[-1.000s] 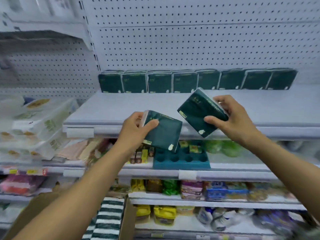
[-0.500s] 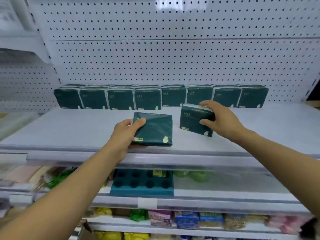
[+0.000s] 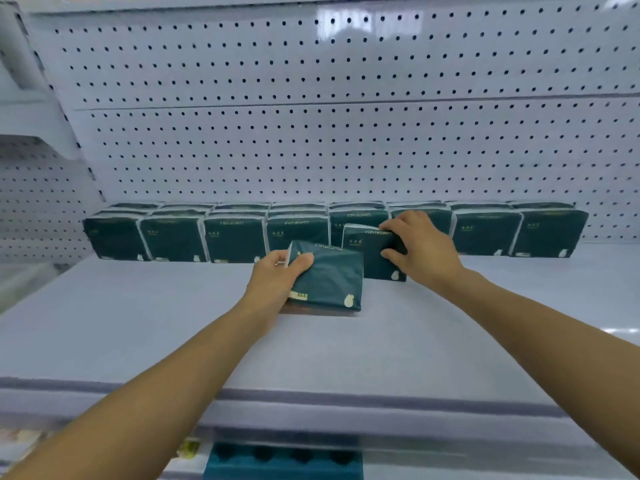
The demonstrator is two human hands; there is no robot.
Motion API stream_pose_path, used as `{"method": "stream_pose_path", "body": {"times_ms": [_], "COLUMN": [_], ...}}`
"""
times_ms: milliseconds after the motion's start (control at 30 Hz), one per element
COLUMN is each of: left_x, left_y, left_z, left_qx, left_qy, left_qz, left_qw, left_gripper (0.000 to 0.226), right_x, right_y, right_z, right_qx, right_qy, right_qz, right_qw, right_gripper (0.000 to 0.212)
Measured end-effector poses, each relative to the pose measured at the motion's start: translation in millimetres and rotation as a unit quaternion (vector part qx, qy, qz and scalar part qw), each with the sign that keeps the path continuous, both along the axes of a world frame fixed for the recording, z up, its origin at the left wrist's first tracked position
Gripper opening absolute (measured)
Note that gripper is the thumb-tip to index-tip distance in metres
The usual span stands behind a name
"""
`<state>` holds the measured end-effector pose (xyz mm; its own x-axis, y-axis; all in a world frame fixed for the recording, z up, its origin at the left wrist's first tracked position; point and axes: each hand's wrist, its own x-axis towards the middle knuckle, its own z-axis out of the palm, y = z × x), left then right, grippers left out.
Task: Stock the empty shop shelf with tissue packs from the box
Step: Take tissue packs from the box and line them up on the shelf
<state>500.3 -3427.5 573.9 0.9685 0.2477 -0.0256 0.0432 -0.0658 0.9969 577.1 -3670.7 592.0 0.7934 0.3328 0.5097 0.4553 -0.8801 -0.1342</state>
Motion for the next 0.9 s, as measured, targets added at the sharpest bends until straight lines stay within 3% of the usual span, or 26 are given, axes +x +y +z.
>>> {"method": "stream_pose_path", "body": {"times_ms": [400,500,567,600,667,700,800,900], "left_x": [20,20,18,17,14,12,10,22], "left_y": [2,0,-2,-4,-12,-18,-41,-54], "left_z": [-3,1,6,9,14,17,28,40], "left_qx": [-0.021,-0.028,-0.030,-0.030,-0.036,-0.038,-0.006,0.153], "left_qy": [0.010,0.000,-0.018,-0.029,-0.051,-0.059,-0.090,-0.150], "left_qz": [-0.020,-0.028,-0.041,-0.055,-0.093,-0.113,-0.146,-0.111], "left_qw": [1.000,0.999,0.999,0.998,0.994,0.991,0.985,0.970], "left_gripper": [0.035,0.034,0.032,0.032,0.032,0.032,0.032,0.037], "right_x": [41,35,20,10,-11,-18,-33,-37], "right_y": [18,15,13,12,9,8,-7,-42], "right_z": [-5,0,9,14,24,26,26,25], "right_qx": [-0.071,-0.046,0.068,0.148,0.255,0.263,0.278,0.240], "right_qy": [-0.101,-0.099,-0.045,0.036,0.217,0.259,0.261,0.236], "right_qz": [0.026,0.019,0.048,0.079,0.155,0.176,0.215,0.182], "right_qw": [0.992,0.994,0.996,0.985,0.930,0.913,0.899,0.924], "right_gripper": [0.042,0.047,0.043,0.041,0.042,0.044,0.029,0.028]}}
